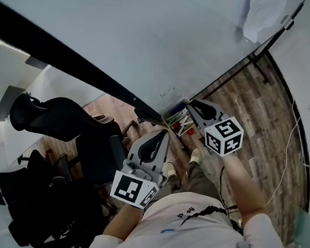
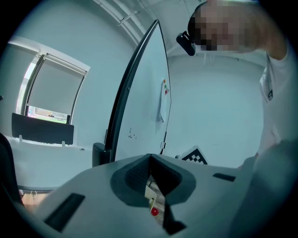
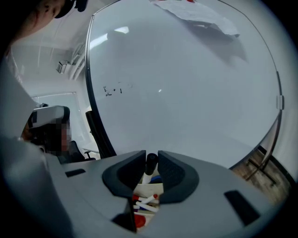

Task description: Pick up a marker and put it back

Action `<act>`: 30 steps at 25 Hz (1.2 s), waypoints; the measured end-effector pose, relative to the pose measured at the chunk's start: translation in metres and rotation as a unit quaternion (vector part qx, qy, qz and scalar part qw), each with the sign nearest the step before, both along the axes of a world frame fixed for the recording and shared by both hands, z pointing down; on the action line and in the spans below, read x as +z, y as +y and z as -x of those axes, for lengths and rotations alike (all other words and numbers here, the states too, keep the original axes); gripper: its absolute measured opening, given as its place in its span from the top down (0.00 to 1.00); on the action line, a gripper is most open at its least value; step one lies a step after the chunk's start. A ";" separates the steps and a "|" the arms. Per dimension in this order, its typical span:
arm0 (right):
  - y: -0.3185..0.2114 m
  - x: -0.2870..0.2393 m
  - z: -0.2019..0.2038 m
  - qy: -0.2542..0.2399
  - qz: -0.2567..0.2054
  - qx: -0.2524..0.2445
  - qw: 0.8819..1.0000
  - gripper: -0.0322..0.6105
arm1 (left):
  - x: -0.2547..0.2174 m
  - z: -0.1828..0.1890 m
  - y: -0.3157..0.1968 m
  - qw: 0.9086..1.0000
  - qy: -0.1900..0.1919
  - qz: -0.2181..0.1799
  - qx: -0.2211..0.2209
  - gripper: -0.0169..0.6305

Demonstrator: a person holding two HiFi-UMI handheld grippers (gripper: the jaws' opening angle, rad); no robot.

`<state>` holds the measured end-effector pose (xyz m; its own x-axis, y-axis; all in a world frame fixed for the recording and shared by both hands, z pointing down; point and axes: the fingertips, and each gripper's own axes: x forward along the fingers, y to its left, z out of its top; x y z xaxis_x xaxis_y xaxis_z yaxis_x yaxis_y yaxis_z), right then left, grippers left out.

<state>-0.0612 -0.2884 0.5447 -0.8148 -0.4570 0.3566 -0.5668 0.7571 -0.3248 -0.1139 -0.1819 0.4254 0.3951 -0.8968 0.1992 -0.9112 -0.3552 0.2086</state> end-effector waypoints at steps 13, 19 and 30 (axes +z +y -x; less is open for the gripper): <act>-0.016 -0.017 -0.025 0.019 -0.034 0.037 0.999 0.78 | -0.003 -0.011 -0.005 1.000 0.003 -0.007 0.016 0.96; 0.005 -0.066 -0.027 -0.002 -0.078 0.045 0.996 0.78 | -0.011 -0.018 0.000 0.999 0.005 -0.016 0.032 0.96; 0.063 -0.170 -0.031 -0.073 -0.123 0.043 0.989 0.90 | -0.053 -0.034 0.013 0.996 0.012 -0.062 0.064 0.96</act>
